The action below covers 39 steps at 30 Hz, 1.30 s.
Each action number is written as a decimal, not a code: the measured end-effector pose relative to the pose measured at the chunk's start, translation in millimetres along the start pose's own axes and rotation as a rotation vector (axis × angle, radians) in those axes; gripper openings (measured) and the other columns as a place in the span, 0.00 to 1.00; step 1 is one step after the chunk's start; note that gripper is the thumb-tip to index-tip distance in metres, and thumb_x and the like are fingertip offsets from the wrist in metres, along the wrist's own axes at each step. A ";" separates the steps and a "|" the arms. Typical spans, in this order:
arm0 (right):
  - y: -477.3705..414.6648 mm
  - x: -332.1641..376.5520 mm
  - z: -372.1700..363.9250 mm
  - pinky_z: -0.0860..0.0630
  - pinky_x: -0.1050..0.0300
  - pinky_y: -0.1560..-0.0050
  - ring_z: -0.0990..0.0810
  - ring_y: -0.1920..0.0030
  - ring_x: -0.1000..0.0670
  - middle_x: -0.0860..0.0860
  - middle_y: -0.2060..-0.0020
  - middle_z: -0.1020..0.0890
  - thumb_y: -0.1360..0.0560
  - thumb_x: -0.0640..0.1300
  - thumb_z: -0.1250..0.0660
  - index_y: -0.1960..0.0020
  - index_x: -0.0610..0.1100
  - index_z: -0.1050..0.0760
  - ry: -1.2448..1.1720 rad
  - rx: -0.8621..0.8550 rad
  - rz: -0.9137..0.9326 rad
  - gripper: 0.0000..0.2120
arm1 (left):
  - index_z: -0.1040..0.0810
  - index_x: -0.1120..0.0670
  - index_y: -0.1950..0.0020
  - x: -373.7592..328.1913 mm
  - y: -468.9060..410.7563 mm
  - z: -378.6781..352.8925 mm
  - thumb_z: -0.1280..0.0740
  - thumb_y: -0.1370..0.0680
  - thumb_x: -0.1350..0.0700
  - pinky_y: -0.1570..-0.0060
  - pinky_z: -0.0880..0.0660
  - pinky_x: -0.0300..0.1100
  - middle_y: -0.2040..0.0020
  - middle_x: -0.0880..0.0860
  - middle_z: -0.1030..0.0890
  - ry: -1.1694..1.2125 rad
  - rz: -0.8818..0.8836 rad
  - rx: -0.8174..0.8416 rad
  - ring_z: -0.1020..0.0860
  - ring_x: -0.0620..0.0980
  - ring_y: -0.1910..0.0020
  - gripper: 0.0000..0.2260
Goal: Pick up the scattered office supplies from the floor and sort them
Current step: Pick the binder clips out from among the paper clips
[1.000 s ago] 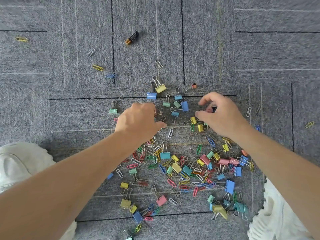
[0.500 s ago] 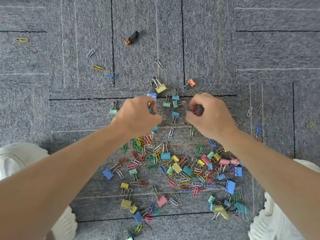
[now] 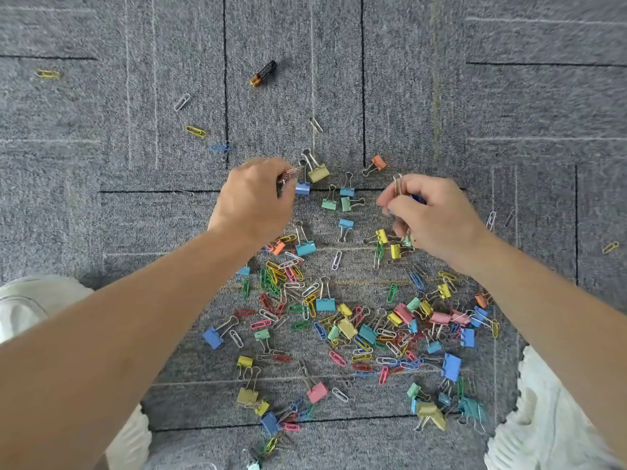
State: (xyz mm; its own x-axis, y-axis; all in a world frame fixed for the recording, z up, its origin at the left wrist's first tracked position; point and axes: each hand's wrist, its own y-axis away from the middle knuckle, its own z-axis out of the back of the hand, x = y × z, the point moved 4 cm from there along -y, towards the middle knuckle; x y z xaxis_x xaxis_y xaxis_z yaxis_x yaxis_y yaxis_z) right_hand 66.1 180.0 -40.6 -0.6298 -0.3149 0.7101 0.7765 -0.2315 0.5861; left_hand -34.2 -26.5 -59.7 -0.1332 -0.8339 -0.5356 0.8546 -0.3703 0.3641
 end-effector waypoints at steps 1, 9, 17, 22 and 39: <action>-3.1 4.1 -2.0 0.35 0.62 0.76 0.30 0.74 0.53 0.43 0.68 0.22 0.23 0.36 0.38 0.56 0.44 0.22 0.063 -0.015 0.028 0.08 | 0.24 0.56 0.34 -0.4 -2.0 -1.2 0.36 0.18 0.50 0.60 0.27 0.42 0.48 0.55 0.20 -0.032 0.003 -0.006 0.25 0.50 0.62 0.15; -20.9 20.9 -20.4 0.25 0.53 0.64 0.22 0.65 0.50 0.49 0.63 0.18 0.25 0.58 0.29 0.48 0.44 0.18 0.470 -0.141 0.162 0.17 | 0.34 0.55 0.33 -10.6 -2.9 -15.8 0.41 0.17 0.45 0.56 0.24 0.49 0.48 0.55 0.25 -0.099 0.127 0.080 0.23 0.54 0.55 0.18; -19.7 22.9 -27.8 0.38 0.60 0.73 0.29 0.71 0.54 0.50 0.69 0.23 0.24 0.48 0.29 0.55 0.42 0.20 0.503 -0.177 0.126 0.09 | 0.30 0.58 0.44 -20.6 -7.6 -14.2 0.36 0.23 0.38 0.71 0.30 0.42 0.61 0.53 0.27 -0.275 0.213 0.149 0.26 0.49 0.67 0.24; -17.2 18.2 -21.1 0.37 0.59 0.74 0.31 0.74 0.52 0.50 0.71 0.25 0.25 0.44 0.32 0.57 0.43 0.21 0.473 -0.205 0.088 0.05 | 0.27 0.61 0.56 -20.4 -9.6 -17.1 0.34 0.22 0.39 0.74 0.29 0.41 0.64 0.55 0.24 -0.289 0.231 0.240 0.26 0.50 0.71 0.23; 33.9 39.9 -19.0 0.38 0.63 0.77 0.29 0.66 0.50 0.45 0.60 0.28 0.19 0.47 0.39 0.57 0.41 0.29 -0.871 0.041 -0.723 0.11 | 0.25 0.57 0.53 -41.4 17.6 58.7 0.35 0.19 0.58 0.78 0.32 0.37 0.63 0.56 0.19 0.637 0.365 0.333 0.29 0.48 0.72 0.04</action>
State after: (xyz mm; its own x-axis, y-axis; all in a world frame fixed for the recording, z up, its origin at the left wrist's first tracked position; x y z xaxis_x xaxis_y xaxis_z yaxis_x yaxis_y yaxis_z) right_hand 67.7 142.1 0.2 -0.7430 0.6320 0.2205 0.2338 -0.0637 0.9702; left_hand -43.1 -22.5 13.6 0.5232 -0.5695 -0.6339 0.5810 -0.3058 0.7543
